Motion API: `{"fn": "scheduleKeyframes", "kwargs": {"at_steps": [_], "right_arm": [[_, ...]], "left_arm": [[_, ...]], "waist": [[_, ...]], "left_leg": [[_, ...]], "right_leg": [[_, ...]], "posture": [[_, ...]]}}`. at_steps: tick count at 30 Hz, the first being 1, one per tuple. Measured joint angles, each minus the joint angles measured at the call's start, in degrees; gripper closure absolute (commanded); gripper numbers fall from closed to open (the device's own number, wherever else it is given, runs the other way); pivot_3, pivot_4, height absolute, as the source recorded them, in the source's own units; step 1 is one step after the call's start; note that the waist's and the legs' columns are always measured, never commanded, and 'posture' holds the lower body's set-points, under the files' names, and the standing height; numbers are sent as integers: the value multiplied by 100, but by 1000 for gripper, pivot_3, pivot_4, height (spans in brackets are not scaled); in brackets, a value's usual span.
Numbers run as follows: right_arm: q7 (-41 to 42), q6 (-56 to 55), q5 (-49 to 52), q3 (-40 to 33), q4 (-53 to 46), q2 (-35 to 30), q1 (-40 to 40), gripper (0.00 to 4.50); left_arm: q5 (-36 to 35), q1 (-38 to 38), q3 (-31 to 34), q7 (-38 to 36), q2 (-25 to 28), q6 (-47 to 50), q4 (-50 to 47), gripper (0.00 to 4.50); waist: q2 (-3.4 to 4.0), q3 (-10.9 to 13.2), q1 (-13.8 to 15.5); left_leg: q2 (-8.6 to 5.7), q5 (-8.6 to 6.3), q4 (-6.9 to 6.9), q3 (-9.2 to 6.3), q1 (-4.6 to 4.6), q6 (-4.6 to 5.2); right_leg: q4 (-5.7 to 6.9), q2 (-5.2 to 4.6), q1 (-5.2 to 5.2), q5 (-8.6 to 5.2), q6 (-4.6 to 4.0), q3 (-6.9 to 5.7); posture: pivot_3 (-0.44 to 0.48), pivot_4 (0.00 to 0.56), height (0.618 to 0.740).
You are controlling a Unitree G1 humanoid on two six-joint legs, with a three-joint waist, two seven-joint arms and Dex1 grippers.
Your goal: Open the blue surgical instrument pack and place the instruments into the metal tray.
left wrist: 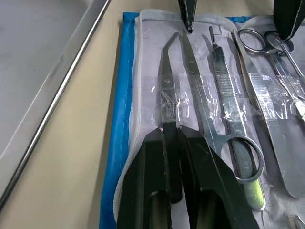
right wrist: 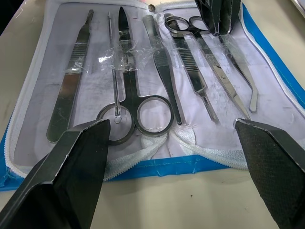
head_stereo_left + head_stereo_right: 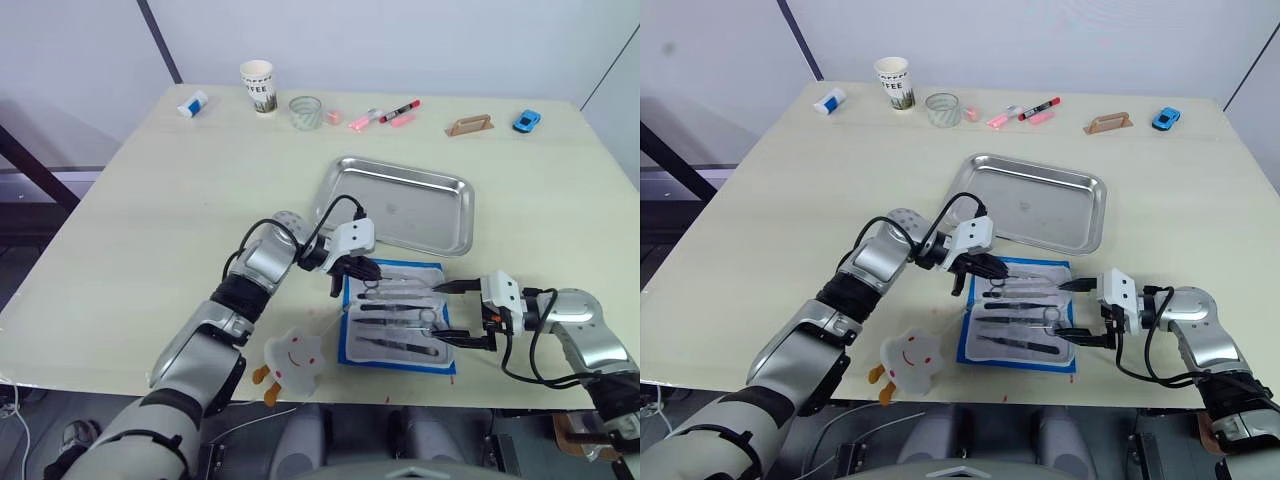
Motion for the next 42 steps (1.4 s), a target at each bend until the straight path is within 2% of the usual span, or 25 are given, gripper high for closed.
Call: {"fn": "scheduleKeyframes", "kwargs": {"at_steps": [20, 32, 42], "right_arm": [[65, 111, -37, 89, 8, -2, -68, 0], [94, 129, -52, 124, 12, -2, -121, 0], [118, 129, -65, 173, 56, 4, -171, 0]], "left_arm": [[-98, -145, 102, -397, 400, 938, -492, 4420], [-207, -107, 176, -605, 924, 1292, -1027, 4420], [-669, 780, 801, -604, 1754, 1207, -1609, 4420]], "waist": [[0, 0, -16], [0, 1, -64], [0, 1, -96]], "left_leg": [[0, 0, 0, -1, 0, 0], [2, 0, 0, -2, -1, 0], [11, 0, -2, -4, 1, 0]], "right_leg": [[1, 1, 0, 0, 0, 1], [0, 1, -1, 0, 0, 1], [1, -1, -1, -1, -1, 0]], "posture": [[0, 150, 740], [0, 150, 740], [0, 150, 740]]}}
